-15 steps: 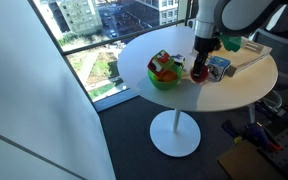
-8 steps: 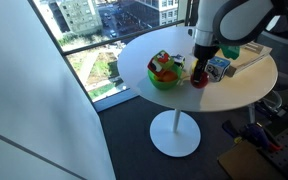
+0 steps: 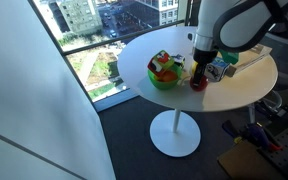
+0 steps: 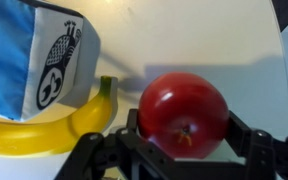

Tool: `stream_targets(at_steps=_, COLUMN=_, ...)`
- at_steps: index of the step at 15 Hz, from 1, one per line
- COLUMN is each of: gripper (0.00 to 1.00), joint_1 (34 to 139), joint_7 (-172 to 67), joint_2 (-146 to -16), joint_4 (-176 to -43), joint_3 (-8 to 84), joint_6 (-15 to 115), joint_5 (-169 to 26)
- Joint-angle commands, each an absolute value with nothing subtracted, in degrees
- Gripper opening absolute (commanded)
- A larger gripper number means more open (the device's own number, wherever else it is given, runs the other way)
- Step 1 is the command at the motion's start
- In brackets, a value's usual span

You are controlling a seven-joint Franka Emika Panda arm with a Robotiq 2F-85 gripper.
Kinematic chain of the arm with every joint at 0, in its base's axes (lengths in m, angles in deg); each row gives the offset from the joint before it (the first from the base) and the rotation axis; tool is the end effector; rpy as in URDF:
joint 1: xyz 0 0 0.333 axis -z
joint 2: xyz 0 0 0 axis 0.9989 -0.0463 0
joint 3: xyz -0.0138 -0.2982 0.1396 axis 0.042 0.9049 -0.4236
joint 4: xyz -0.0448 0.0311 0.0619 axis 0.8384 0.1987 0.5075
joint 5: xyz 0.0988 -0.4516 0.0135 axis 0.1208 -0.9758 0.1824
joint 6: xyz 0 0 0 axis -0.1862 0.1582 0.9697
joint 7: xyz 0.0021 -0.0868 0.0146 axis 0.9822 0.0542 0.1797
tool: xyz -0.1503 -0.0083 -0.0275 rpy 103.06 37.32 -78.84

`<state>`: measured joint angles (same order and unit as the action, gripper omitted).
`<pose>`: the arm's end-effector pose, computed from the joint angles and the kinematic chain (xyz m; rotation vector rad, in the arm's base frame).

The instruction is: Put the red apple on the table

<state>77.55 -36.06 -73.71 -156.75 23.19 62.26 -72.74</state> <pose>0.4901 0.1886 0.1482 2.9757 0.9631 -0.0390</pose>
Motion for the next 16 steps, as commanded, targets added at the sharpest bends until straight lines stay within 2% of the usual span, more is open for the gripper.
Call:
stream_targets(at_steps=1, gripper=0.57, joint_1=77.58, joint_7=-35.11, joint_2=-73.82, joint_4=-157.48, joint_3=22.94, joint_6=64.06, joint_5=-73.30)
stream_targets(at_steps=2, gripper=0.57, joint_1=77.62, joint_7=-34.98, joint_2=-73.96, joint_4=-157.47, joint_3=22.88, joint_6=64.17, joint_5=-73.21)
stream_targets(at_steps=3, gripper=0.87, joint_1=77.64, joint_7=-34.81, joint_2=-73.84, joint_4=-157.47, joint_3=22.84, joint_6=64.23, joint_5=-73.23)
stream_targets(at_steps=4, gripper=0.98, joint_1=77.66, joint_7=-34.74, joint_2=-73.72, joint_4=-157.49, joint_3=22.83, joint_6=64.25, joint_5=-73.22)
stream_targets(at_steps=16, gripper=1.00, joint_1=77.50, joint_7=-35.88, joint_2=-69.68, joint_4=-156.81, joint_3=22.78, joint_6=59.78, joint_5=-72.79)
